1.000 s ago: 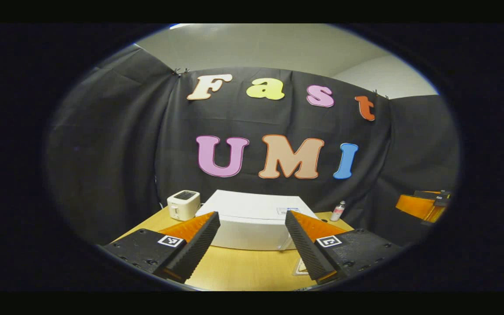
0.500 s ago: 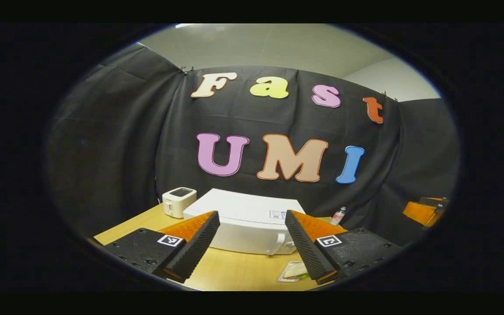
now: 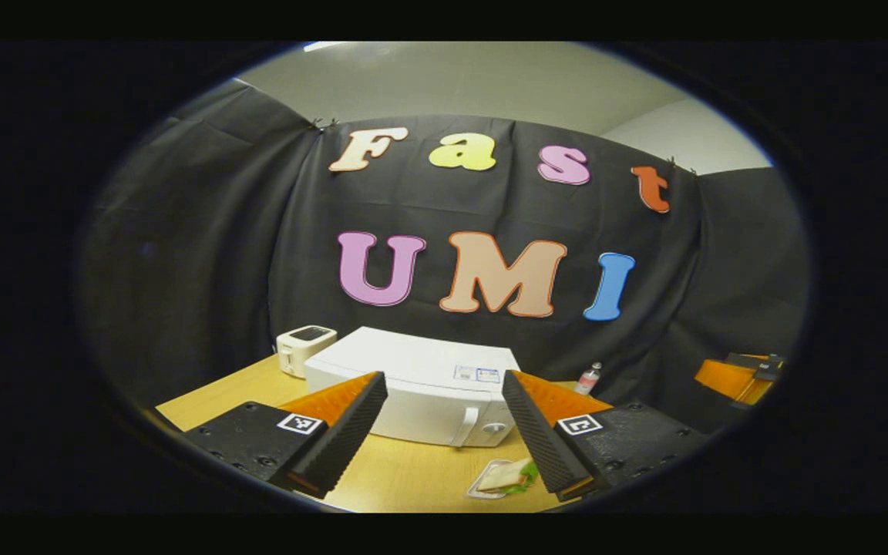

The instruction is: Open the microwave oven with the left hand, put the food in, and close the microwave oven.

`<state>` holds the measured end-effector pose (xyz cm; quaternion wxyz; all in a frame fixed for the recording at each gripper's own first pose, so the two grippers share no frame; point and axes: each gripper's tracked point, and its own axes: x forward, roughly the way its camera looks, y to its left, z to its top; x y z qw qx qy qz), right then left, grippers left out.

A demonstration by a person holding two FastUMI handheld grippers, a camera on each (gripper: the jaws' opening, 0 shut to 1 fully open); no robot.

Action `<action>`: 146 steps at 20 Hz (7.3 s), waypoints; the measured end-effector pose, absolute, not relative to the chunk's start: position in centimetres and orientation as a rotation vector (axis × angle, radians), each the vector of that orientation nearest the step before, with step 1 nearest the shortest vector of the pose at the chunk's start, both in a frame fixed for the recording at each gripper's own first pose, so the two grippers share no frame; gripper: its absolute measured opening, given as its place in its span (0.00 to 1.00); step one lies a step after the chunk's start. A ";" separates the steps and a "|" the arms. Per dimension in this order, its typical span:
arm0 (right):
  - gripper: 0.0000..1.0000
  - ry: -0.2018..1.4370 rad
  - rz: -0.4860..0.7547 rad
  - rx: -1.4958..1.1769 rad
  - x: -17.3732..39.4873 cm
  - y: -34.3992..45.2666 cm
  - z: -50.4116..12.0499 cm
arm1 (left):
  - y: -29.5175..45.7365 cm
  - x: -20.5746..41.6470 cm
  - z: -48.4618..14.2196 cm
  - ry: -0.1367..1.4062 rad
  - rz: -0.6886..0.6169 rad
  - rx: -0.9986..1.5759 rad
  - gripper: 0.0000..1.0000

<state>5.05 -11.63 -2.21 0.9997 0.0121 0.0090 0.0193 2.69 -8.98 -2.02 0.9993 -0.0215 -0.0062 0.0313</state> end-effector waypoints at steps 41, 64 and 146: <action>1.00 0.241 -0.182 0.160 5.7 -13.0 -12.3 | -12.2 19.3 -32.6 0.599 -0.150 0.040 0.60; 0.93 0.329 -0.061 0.191 2.9 -11.5 -17.6 | -11.6 20.4 -33.0 0.541 -0.080 0.025 0.05; 0.94 0.655 -0.174 0.301 0.4 1.8 -29.3 | 35.5 -12.3 -25.0 0.536 0.417 -0.081 0.97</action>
